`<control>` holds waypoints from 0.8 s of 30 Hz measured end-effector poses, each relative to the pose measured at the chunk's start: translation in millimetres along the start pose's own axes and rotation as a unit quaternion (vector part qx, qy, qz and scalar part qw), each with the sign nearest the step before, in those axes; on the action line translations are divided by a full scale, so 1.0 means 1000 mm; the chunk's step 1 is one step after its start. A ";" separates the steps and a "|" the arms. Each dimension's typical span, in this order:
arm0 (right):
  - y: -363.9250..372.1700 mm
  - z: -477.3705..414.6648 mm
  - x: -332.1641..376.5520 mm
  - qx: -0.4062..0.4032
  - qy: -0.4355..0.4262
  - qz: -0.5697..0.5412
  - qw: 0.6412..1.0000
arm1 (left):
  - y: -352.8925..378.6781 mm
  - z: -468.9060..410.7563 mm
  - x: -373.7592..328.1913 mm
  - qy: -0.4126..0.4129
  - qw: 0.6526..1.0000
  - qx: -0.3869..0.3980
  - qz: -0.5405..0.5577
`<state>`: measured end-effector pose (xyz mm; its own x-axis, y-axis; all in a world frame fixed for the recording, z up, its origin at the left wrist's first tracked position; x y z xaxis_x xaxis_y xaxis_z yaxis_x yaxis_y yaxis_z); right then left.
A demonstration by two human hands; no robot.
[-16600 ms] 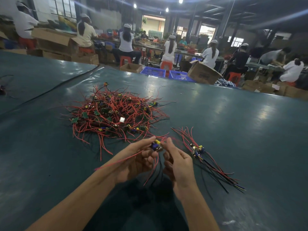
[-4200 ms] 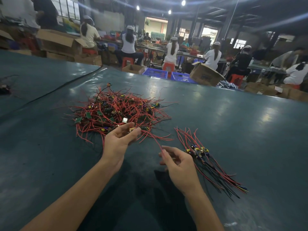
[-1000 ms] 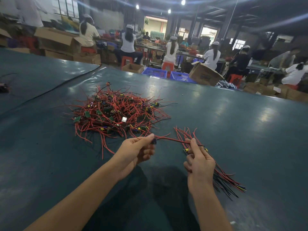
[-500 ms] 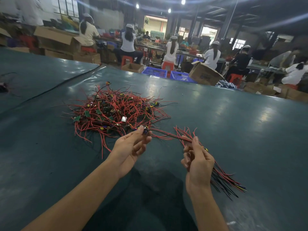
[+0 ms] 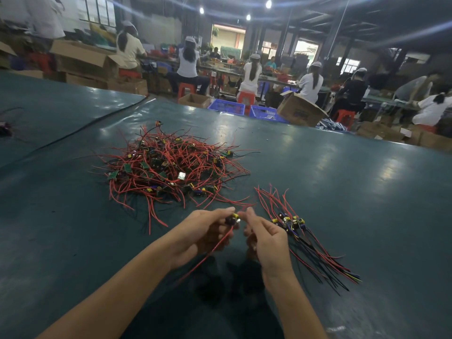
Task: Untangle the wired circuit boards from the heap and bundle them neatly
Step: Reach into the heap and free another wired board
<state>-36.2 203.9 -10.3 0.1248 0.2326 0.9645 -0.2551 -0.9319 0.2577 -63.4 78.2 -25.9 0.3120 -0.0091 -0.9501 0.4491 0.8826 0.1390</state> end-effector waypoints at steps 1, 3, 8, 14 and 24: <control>0.003 0.001 -0.002 0.007 0.004 0.015 1.000 | 0.003 0.001 0.001 0.004 1.000 0.007 -0.021; 0.004 0.001 -0.004 0.013 0.010 0.024 1.000 | 0.006 0.003 0.001 0.013 0.999 0.020 -0.041; 0.004 0.000 -0.005 0.009 0.022 0.014 1.000 | 0.007 0.002 -0.001 0.023 0.998 0.025 -0.050; 0.001 0.001 -0.003 -0.004 0.028 0.008 1.000 | 0.008 0.002 0.000 0.027 0.997 0.035 -0.070; 0.001 0.007 0.007 -0.008 0.023 0.038 0.999 | -0.020 -0.001 -0.014 0.067 0.981 -0.088 -0.157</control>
<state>-29.2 203.0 -4.1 0.0612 0.1749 0.9827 -0.2780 -0.9426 0.1851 -77.5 60.7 -15.5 0.0631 -0.2411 -0.9684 0.3492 0.9144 -0.2049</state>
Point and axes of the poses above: each hand's wrist, its own z-axis away from the middle knuckle, its own y-axis out of the palm, x = y × z, the point moved 9 cm from there along -z, towards the middle knuckle, and after that the axes turned 9 degrees about -z, right-handed, at the moved point
